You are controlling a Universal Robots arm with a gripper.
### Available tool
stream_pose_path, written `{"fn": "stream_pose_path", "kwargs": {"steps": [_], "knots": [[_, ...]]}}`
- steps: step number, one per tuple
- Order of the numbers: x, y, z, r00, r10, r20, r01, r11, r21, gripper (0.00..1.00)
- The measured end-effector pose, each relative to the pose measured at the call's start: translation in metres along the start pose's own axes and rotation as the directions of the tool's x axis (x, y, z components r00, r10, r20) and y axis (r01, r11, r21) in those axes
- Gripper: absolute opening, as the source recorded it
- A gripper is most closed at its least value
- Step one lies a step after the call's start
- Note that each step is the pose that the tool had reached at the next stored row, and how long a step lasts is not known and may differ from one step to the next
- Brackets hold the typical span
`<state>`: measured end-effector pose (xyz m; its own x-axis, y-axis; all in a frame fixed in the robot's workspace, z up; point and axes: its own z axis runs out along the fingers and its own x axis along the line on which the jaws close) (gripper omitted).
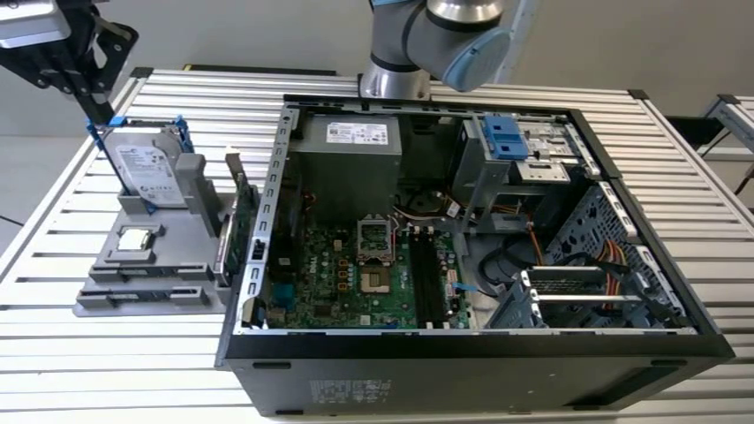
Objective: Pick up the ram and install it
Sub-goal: 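Reach for the ram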
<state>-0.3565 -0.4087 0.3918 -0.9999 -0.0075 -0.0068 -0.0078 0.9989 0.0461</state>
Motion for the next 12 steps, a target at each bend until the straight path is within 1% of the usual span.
{"fn": "stream_pose_path", "kwargs": {"steps": [5, 12], "knots": [[-0.0020, -0.0031, -0.0001, 1.0000, 0.000, -0.0020, 0.000, 1.0000, 0.0000, 0.00], [-0.0045, -0.0075, -0.0003, 1.0000, 0.000, -0.0019, 0.000, 1.0000, 0.0000, 0.00]]}}
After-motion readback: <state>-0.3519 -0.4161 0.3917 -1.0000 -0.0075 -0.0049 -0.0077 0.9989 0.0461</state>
